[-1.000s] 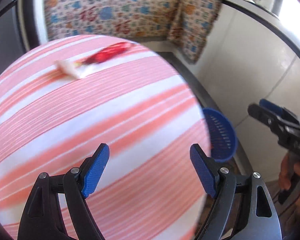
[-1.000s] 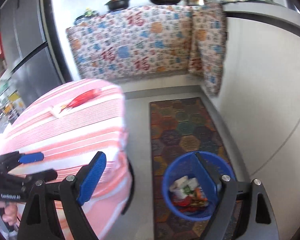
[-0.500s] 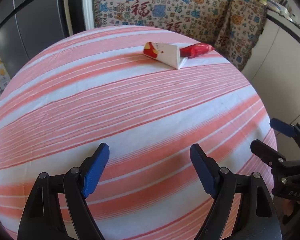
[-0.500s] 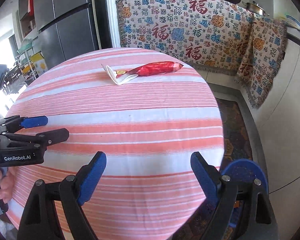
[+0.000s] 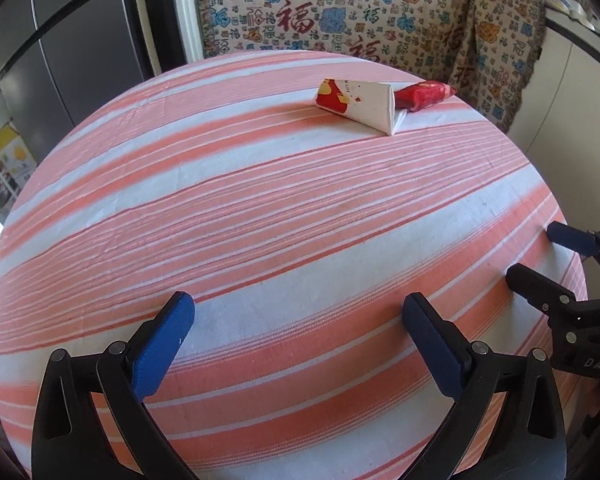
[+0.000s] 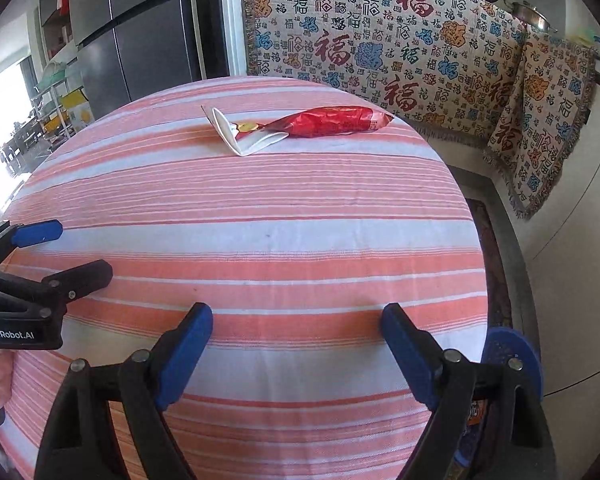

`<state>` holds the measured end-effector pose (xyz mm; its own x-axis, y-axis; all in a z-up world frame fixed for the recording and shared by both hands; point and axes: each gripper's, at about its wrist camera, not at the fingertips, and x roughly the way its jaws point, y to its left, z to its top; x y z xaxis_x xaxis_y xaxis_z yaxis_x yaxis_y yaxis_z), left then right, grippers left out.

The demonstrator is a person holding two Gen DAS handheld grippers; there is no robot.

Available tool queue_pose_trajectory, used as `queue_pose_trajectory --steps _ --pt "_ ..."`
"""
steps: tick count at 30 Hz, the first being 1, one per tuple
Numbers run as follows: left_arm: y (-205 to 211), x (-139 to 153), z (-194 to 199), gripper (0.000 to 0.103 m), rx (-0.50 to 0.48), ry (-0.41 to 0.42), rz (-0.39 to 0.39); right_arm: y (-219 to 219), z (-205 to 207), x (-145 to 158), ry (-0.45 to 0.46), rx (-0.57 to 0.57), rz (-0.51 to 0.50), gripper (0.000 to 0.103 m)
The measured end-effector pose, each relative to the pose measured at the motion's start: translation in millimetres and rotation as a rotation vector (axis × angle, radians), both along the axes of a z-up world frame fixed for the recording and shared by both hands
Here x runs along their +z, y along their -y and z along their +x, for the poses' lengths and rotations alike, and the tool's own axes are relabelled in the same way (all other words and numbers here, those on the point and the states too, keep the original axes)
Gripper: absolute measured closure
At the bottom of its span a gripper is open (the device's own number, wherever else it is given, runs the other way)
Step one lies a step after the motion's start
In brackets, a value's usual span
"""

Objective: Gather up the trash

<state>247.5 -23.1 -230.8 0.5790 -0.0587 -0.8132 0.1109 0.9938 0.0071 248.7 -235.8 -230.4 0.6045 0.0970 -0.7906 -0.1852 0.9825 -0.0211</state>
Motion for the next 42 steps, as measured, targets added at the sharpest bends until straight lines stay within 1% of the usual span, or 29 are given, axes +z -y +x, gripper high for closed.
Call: queue_pose_trajectory --steps 7,14,16,18,20,22,26,27,28,29,30,32,34,35,36,37,39,41,42 --pt "1.1 0.3 -1.1 0.000 0.002 0.005 -0.001 -0.5 0.1 -1.6 0.017 -0.007 0.002 0.012" --pt "3.3 3.4 0.3 0.001 0.014 0.003 0.000 0.5 -2.1 -1.5 0.032 -0.011 0.004 0.012" --pt "7.2 14.1 -0.8 0.002 0.010 0.015 -0.029 0.6 -2.1 -1.4 0.033 -0.010 0.004 0.012" --pt "12.9 33.9 1.3 0.002 0.002 0.045 -0.088 0.9 -2.1 -1.6 0.033 -0.010 0.004 0.012" --pt "21.9 52.3 10.4 0.001 -0.018 0.068 -0.133 0.9 -2.3 -1.5 0.034 -0.011 0.004 0.011" --pt "33.2 61.6 27.2 0.001 -0.027 0.066 -0.147 1.0 -2.3 -1.7 0.034 -0.010 0.005 0.011" --pt "49.2 59.8 68.4 0.002 0.032 0.064 -0.167 1.0 -2.4 -1.5 0.035 -0.010 0.005 0.011" --pt "53.0 56.2 78.7 0.004 0.047 0.059 -0.169 1.3 -2.4 -1.6 0.034 -0.010 0.005 0.011" --pt "57.7 52.8 89.3 0.006 0.068 0.054 -0.167 1.4 -2.5 -1.7 0.035 -0.010 0.006 0.011" --pt "60.9 49.0 98.2 0.012 0.089 0.050 -0.167 1.4 -2.6 -1.8 0.035 -0.009 0.006 0.011" --pt "62.5 45.3 106.9 0.015 0.113 0.044 -0.171 1.4 -2.8 -1.9 0.035 -0.009 0.006 0.011" --pt "63.7 38.3 119.0 0.017 0.154 0.036 -0.182 1.3 -2.9 -1.9 0.035 -0.009 0.006 0.011" --pt "64.0 31.5 126.6 0.022 0.184 0.033 -0.167 1.2 -3.1 -2.0 0.036 -0.008 0.006 0.011" --pt "64.1 28.8 129.3 0.028 0.192 0.033 -0.155 1.3 -3.1 -2.1 0.035 -0.009 0.006 0.011" --pt "64.0 26.8 130.4 0.037 0.198 0.034 -0.145 1.3 -3.3 -2.3 0.035 -0.009 0.006 0.011" --pt "62.8 25.2 130.9 0.044 0.202 0.037 -0.139 1.3 -3.3 -2.3 0.035 -0.009 0.007 0.011" --pt "58.4 23.0 130.6 0.081 0.198 0.035 -0.142 1.0 -3.5 -2.5 0.035 -0.008 0.007 0.011" --pt "50.4 23.3 128.9 0.092 0.195 0.036 -0.159 0.7 -2.9 -2.2 0.036 -0.008 0.007 0.011" --pt "46.0 25.0 126.6 0.093 0.191 0.036 -0.164 0.9 -3.1 -2.3 0.036 -0.008 0.008 0.011"
